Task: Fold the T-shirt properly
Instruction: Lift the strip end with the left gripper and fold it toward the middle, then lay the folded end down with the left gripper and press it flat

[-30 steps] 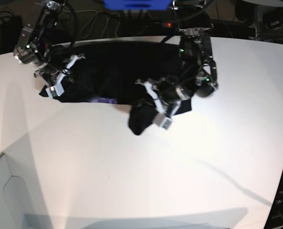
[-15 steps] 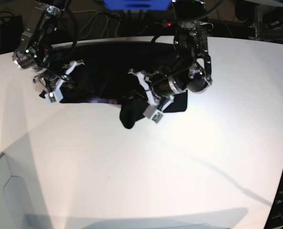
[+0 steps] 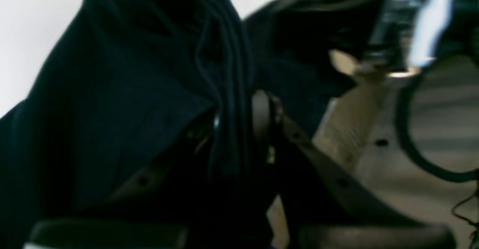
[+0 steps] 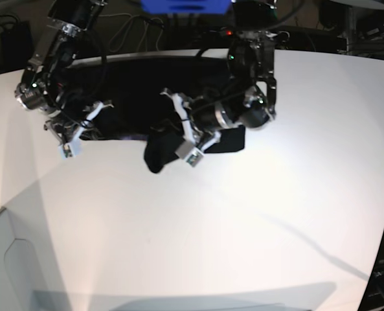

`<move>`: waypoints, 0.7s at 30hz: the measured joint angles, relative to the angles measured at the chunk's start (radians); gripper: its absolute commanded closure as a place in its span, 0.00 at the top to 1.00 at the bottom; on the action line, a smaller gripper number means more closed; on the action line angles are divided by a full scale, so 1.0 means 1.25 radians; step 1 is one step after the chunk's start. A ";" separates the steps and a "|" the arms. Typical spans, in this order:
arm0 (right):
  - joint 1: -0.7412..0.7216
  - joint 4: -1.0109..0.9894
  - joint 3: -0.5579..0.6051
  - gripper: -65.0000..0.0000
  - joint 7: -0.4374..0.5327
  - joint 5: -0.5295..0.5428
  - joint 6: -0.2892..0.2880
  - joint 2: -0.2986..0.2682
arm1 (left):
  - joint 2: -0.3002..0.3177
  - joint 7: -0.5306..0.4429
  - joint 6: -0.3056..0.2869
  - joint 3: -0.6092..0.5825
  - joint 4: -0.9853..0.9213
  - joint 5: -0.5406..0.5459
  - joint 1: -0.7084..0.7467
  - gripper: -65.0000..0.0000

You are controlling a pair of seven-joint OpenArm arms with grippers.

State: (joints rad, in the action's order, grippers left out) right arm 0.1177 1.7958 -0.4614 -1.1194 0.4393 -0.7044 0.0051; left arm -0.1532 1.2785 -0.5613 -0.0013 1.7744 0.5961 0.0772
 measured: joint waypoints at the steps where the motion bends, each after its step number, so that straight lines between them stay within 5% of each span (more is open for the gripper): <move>1: 0.006 0.005 -0.022 0.00 -0.002 -0.007 0.000 0.000 | 0.000 0.000 0.000 0.000 0.000 -0.001 0.000 0.00; 9: 0.011 0.042 -0.070 0.00 -0.002 -0.005 0.000 -0.002 | 0.008 0.003 0.000 -0.026 -0.014 -0.003 -0.019 0.00; 21: 0.013 0.036 -0.070 0.00 -0.002 -0.010 0.000 -0.004 | 0.109 0.003 0.000 0.005 0.128 0.011 0.063 0.00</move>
State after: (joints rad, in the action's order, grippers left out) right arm 0.1341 1.8408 -0.5488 -1.1221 0.4263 -0.7048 0.0002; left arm -0.0166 1.2827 -0.5613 0.0044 1.9347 0.6102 0.1566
